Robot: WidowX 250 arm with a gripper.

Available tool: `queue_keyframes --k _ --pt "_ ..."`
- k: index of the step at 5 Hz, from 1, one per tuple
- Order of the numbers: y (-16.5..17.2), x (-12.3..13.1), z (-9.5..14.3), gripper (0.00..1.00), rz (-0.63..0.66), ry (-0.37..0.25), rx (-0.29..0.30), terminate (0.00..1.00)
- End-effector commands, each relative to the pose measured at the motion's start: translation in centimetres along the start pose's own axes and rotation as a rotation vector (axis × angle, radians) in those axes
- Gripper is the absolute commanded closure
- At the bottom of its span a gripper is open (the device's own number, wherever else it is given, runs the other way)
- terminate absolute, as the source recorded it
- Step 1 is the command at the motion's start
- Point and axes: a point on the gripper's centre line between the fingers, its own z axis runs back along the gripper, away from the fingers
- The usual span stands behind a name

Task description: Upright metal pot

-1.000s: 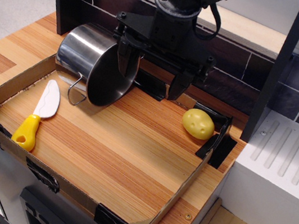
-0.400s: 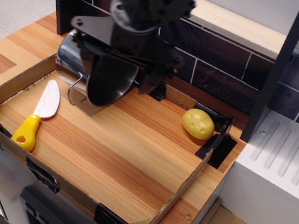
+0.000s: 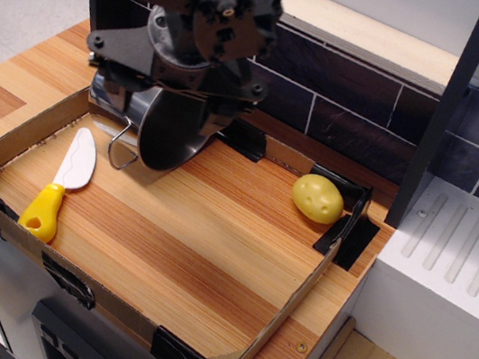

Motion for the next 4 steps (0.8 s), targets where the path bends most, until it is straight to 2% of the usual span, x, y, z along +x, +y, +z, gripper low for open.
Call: queue_keyframes --k 1,2,4 --pt "-0.1 -0.3 -2.5 0.00 0.044 0.004 0.039 0.00" --pt "-0.2 -0.7 -3.9 0.00 0.044 -0.015 0.075 0.00" --pt "0.1 0.1 -5.2 0.00 0.058 -0.020 0.113 0.00"
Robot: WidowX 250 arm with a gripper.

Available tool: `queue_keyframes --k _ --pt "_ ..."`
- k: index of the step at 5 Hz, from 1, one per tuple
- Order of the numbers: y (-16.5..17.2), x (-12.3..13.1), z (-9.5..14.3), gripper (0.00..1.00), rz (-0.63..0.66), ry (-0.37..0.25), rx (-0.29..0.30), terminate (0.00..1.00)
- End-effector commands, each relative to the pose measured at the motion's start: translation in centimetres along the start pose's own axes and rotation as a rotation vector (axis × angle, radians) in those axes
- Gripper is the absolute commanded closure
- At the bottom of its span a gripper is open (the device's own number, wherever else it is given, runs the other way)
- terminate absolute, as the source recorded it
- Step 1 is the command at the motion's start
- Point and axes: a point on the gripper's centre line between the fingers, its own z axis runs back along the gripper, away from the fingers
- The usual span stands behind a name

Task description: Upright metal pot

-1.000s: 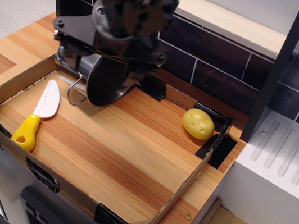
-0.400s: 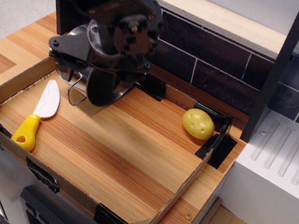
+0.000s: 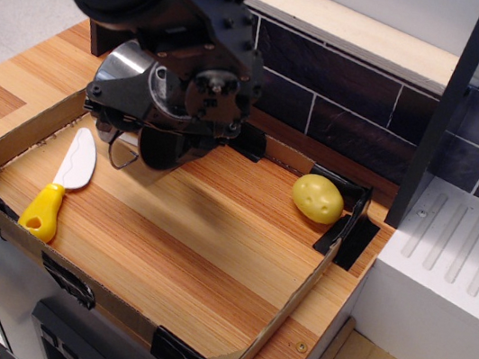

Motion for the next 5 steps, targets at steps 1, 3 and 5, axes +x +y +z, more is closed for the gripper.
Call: queue_keyframes --k 1,3,5 --pt "0.27 1.78 -0.30 0.00 0.035 -0.022 0.025 0.00" --pt "0.04 2.53 -0.45 0.00 0.040 -0.010 0.036 0.00" --pt "-0.03 2.40 -0.86 1.00 0.059 -0.011 0.029 0.00"
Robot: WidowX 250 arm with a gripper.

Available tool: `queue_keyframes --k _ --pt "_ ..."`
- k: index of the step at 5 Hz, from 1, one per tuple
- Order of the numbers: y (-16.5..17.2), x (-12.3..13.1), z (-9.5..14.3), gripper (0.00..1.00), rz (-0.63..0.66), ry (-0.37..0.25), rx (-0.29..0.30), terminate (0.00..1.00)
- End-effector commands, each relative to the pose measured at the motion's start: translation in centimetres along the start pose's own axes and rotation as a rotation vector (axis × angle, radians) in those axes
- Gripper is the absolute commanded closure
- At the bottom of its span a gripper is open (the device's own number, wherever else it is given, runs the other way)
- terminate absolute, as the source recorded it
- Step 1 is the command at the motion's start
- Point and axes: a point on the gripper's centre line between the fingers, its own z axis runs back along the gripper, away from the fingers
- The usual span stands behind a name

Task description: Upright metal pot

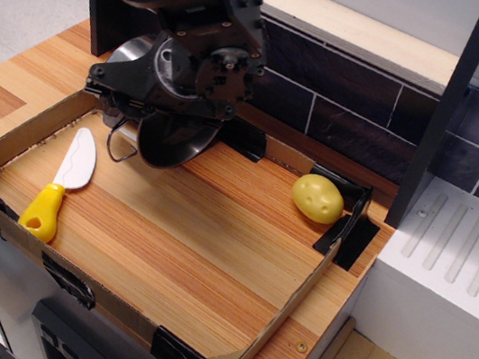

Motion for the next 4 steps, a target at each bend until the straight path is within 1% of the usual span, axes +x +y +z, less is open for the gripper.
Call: queue_keyframes --k 1,2,3,4 --pt "-0.1 1.1 0.5 1.00 0.083 -0.023 -0.039 0.00" --pt "0.1 1.4 0.5 1.00 0.117 -0.006 -0.059 0.00" --pt "0.4 1.7 1.0 1.00 0.109 0.060 -0.102 0.00" --pt "1.2 1.7 1.8 1.00 0.065 0.201 -0.170 0.00"
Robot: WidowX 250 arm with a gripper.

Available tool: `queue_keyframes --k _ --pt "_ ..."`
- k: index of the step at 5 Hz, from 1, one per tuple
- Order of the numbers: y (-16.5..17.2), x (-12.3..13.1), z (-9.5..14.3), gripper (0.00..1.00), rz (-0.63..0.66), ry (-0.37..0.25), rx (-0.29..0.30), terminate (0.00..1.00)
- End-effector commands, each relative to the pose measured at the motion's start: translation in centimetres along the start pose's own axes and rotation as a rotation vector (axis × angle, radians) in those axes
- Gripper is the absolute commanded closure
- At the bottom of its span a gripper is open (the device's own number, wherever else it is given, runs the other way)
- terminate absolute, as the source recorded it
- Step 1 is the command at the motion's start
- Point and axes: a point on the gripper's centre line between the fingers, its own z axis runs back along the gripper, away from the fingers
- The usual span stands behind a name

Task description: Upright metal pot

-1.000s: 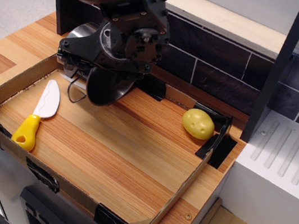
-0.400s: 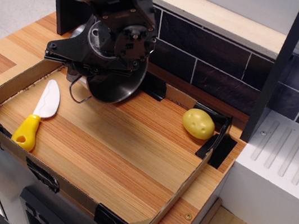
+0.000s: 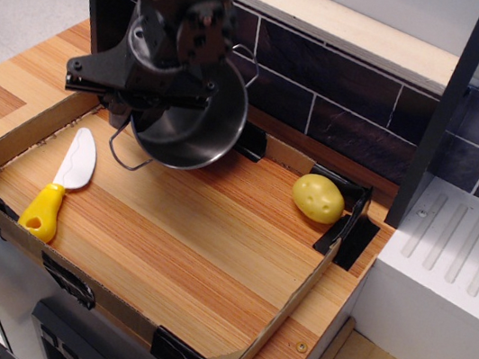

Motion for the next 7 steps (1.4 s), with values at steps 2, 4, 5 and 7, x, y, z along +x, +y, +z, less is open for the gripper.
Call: queue_keyframes --k 2,4,5,7 --pt "2.1 -0.7 3.2 1.00 -0.125 0.257 -0.119 0.00" --pt "2.2 -2.4 1.5 1.00 -0.179 0.537 -0.049 0.00" --pt "1.2 -3.1 0.5 1.00 -0.171 0.596 -0.057 0.00" --pt "0.4 -1.6 0.3 1.00 -0.133 0.531 -0.089 0.00"
